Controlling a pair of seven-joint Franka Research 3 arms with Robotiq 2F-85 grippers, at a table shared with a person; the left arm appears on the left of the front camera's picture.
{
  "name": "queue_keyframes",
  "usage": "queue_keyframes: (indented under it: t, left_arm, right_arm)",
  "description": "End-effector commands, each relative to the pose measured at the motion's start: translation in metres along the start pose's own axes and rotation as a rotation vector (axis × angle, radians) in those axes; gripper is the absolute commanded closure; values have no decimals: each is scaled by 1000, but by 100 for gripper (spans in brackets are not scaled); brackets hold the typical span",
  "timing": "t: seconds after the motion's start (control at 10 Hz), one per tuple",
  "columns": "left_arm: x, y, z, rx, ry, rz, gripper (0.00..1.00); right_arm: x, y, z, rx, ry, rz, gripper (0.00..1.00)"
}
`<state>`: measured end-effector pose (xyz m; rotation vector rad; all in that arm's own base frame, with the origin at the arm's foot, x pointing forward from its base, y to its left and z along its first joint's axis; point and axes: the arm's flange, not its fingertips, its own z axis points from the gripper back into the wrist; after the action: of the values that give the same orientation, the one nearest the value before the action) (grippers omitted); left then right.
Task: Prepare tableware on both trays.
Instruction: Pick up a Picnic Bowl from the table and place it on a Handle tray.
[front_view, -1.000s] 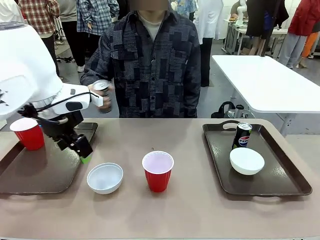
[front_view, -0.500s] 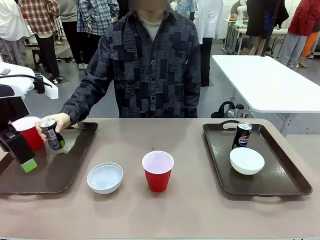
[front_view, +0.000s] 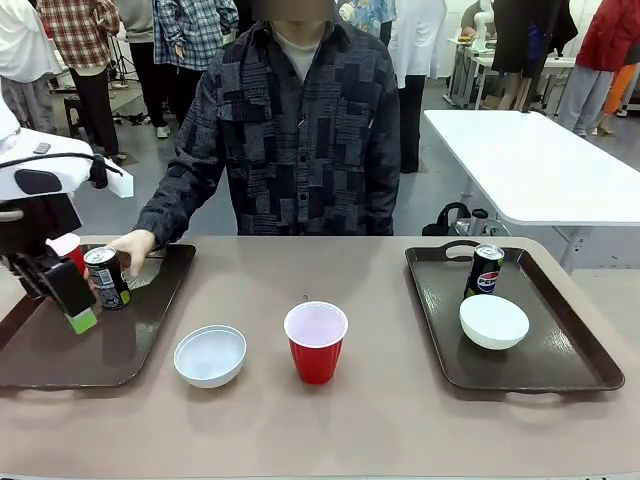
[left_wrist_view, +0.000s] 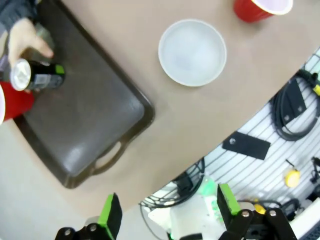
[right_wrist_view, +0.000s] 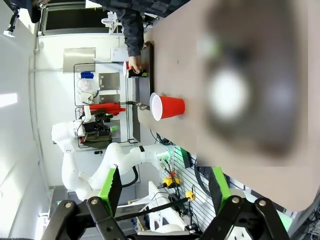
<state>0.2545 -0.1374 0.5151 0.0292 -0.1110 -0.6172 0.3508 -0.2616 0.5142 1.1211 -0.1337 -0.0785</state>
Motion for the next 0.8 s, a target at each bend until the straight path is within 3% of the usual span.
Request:
queue_keyframes:
  t: [0.0,0.7]
  left_arm:
    - [11,5,-44,-18,-3,87,0]
    - [84,-7,-148,-6,-75,322,0]
  right_arm:
    - [-2,1,0,-7,-3,-8,9]
    - [-2,1,0,-7,-3,-8,9]
